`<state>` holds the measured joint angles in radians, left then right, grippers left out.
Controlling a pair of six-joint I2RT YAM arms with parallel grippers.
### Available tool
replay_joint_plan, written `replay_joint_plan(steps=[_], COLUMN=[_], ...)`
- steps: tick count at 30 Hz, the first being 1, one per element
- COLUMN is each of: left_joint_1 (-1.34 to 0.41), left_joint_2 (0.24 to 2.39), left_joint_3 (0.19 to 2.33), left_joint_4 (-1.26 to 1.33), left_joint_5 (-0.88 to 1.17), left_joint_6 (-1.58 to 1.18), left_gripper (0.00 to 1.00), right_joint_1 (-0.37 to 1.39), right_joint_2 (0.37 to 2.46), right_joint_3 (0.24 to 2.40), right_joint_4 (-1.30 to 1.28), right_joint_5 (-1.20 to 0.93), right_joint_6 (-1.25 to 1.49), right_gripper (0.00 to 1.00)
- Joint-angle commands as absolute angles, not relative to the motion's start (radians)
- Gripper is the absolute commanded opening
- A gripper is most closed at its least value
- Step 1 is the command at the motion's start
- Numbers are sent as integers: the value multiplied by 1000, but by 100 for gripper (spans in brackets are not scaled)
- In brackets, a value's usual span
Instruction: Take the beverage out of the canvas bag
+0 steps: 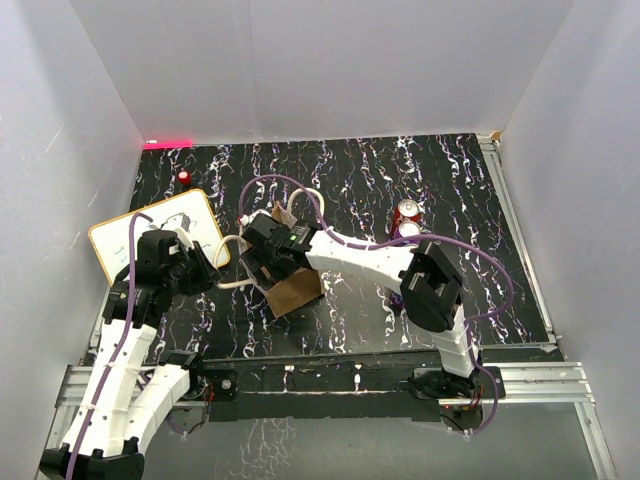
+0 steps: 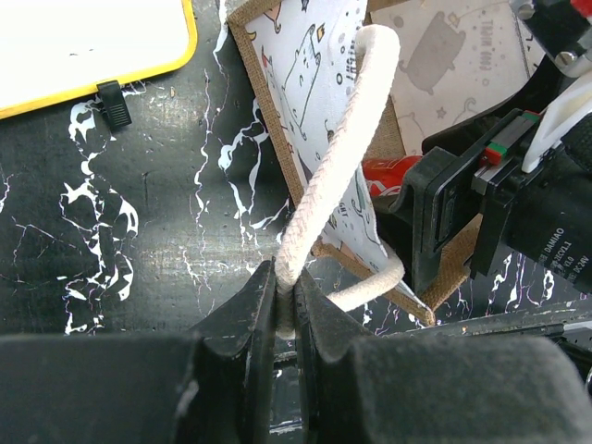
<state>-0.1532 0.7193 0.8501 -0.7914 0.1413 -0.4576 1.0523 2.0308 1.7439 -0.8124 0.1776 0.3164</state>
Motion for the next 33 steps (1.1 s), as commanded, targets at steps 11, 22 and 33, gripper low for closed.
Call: replay_joint_plan(steps=[11, 22, 33], left_joint_1=[-147, -147, -147], left_joint_2=[722, 723, 720], left_joint_3=[843, 844, 845], left_joint_4=[-790, -792, -791], left_joint_5=[125, 124, 128], left_joint_6=[-463, -463, -462], left_gripper=[0, 0, 0], right_joint_1=[1054, 1054, 1026], right_joint_2=[2085, 2027, 1888], right_joint_3=[1757, 1812, 1697], right_joint_4=[-873, -802, -657], right_joint_5=[191, 210, 273], right_joint_6=[317, 313, 385], right_gripper=[66, 29, 8])
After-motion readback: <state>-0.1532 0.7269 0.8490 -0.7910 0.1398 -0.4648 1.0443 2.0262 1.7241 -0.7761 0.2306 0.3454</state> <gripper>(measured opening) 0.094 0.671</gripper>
